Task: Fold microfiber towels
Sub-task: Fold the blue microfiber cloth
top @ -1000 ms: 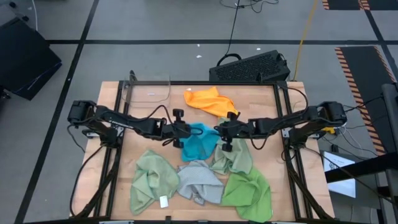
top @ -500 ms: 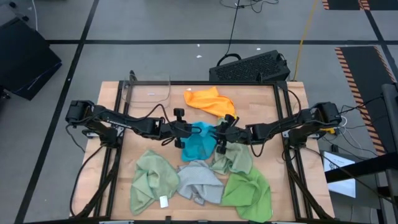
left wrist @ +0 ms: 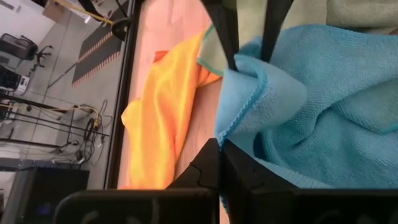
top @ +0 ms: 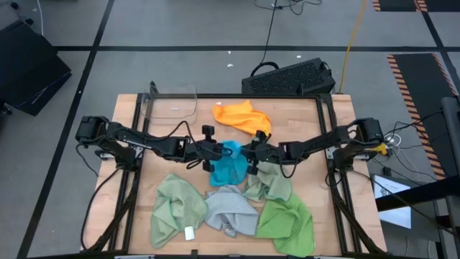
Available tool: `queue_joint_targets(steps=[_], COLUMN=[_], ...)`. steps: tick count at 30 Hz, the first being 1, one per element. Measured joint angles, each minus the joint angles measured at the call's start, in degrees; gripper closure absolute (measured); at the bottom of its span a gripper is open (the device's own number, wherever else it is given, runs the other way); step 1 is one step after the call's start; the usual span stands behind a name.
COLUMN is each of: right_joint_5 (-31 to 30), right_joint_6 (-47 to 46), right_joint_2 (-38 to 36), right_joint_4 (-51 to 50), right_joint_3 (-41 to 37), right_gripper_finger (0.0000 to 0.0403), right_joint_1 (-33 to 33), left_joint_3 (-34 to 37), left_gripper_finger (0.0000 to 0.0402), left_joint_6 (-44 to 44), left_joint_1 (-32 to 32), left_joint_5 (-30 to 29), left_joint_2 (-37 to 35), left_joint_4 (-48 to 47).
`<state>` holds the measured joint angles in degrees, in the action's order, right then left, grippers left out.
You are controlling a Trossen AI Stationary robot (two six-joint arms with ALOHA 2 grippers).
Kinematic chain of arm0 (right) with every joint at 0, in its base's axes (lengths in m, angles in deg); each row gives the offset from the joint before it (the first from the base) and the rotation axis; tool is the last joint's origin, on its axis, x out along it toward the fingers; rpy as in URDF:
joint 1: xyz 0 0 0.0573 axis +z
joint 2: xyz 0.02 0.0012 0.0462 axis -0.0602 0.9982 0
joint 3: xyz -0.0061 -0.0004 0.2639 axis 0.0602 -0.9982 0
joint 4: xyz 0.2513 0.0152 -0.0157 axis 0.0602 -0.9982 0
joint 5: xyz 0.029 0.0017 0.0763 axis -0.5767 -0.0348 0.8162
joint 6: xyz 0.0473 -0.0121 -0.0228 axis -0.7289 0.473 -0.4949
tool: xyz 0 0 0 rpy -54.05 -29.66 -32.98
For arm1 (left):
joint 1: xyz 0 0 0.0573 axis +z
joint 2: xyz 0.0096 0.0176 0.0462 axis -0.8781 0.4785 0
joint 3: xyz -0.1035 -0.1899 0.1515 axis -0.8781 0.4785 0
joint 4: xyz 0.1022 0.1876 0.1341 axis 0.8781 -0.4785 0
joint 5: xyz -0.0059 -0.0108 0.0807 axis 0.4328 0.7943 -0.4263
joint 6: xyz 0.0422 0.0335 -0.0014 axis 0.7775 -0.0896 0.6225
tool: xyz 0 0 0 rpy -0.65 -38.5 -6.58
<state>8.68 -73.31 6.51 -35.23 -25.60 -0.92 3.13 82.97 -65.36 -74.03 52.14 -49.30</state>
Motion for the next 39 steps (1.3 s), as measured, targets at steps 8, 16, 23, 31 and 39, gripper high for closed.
queue_joint_targets(steps=[8, 16, 23, 31, 39], right_joint_5=[-0.02, -0.08, -1.84, -1.6, -1.59], right_joint_6=[-0.83, -3.82, -6.15, -2.39, 2.89], right_joint_2=[-2.52, -7.83, -7.71, -7.71, -7.71], right_joint_4=[0.32, -0.75, -1.07, 0.64, 1.04], right_joint_3=[-0.02, -0.01, -0.02, -0.02, -0.01], right_gripper_finger=[0.0394, 0.04, 0.04, 0.04, 0.0399], right_joint_1=[1.77, 2.52, 2.02, 2.07, 2.14], left_joint_3=[0.0, 0.0, 0.0, 0.0, 0.01], left_gripper_finger=[0.0389, 0.0366, 0.0263, 0.0198, 0.0193], left_joint_6=[-2.06, -7.97, -7.55, -0.32, 4.24], left_joint_1=[2.39, 5.07, 2.52, -0.52, 0.83], left_joint_5=[-0.07, 6.4, 6.52, 14.67, 14.75], left_joint_2=[0.0, 0.0, 0.02, 1.44, 7.12], left_joint_4=[-1.73, -1.23, 2.74, 17.35, 22.9])
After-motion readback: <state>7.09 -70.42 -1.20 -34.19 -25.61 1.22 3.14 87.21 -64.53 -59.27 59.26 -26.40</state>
